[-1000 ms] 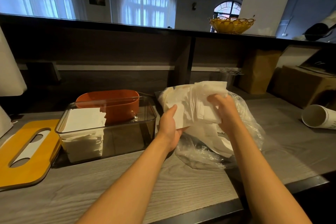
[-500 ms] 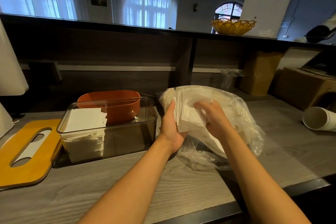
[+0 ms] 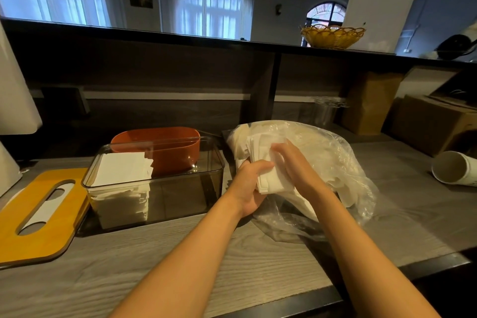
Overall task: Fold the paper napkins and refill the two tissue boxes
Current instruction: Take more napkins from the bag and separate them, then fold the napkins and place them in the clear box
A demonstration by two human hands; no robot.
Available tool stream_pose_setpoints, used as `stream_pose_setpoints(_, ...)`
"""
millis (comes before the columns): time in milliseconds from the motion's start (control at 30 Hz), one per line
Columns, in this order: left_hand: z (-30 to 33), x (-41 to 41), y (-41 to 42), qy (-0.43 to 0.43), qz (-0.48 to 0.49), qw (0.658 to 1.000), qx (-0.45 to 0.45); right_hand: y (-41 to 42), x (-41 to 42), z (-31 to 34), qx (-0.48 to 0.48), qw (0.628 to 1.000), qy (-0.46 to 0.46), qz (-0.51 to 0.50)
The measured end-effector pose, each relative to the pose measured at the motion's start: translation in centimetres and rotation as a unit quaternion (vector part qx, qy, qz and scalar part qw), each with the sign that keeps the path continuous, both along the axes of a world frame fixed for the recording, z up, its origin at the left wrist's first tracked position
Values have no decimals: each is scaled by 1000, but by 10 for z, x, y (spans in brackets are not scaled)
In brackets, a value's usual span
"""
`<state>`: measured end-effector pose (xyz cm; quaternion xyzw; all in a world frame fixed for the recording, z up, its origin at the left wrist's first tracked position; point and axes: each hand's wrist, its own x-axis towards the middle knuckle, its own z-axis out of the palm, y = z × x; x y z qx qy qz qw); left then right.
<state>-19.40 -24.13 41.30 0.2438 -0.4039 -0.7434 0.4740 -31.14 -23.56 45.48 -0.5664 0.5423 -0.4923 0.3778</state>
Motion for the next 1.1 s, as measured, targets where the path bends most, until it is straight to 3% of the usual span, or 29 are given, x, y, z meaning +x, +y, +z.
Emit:
stream_pose_setpoints(167, 2, 8, 3, -16, -16, 1000, 7, -7, -8, 2, 8, 998, 54, -24)
stream_pose_setpoints(300, 0, 7, 5, -16, -11, 1000, -4, -5, -12, 2, -40, 998, -37, -34)
stream_pose_setpoints(467, 1, 4, 7, -41, 130, 988, -67, 0, -11, -2, -104, 984, -137, -42)
stream_pose_setpoints(600, 0, 1, 19, -84, 211, 968, -106, 15, -18, -2, -77, 980, -183, -22)
stream_pose_setpoints(800, 0, -2, 45, -139, 252, 943, -167, 65, -27, -2, -58, 988, -142, 20)
stream_pose_setpoints(1100, 7, 74, 111, -238, 197, 914, -263, 122, 20, -6, -26, 998, -49, 39)
